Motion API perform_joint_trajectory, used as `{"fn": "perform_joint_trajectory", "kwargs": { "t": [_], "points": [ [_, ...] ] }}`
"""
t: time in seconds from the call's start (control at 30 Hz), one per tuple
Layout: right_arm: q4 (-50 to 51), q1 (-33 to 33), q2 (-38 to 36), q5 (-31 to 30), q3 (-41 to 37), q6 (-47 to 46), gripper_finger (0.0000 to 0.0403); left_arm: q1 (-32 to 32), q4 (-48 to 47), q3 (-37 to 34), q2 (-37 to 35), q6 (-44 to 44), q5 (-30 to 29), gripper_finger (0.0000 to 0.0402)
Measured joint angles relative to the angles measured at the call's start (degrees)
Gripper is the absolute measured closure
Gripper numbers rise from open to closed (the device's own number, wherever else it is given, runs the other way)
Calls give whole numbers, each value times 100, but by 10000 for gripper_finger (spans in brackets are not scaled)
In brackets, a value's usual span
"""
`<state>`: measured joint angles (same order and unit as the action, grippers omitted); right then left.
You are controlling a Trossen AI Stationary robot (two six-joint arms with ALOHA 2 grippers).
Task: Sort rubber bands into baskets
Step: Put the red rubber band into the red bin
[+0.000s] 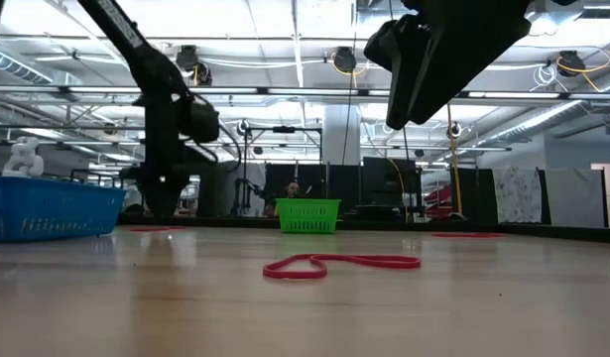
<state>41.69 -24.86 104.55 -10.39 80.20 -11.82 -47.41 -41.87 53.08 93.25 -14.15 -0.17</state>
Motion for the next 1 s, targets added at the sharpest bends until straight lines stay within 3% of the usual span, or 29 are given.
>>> {"fn": "perform_joint_trajectory", "kwargs": {
  "t": [0.2,0.87,1.0],
  "points": [
    [-12,15,0,0,0,243,264,-180,131,0,376,116,263,272],
    [-99,48,0,-2,0,201,264,-134,452,2,398,146,641,272],
    [-101,48,0,-2,0,201,264,-68,448,2,398,149,685,292]
  ]
}}
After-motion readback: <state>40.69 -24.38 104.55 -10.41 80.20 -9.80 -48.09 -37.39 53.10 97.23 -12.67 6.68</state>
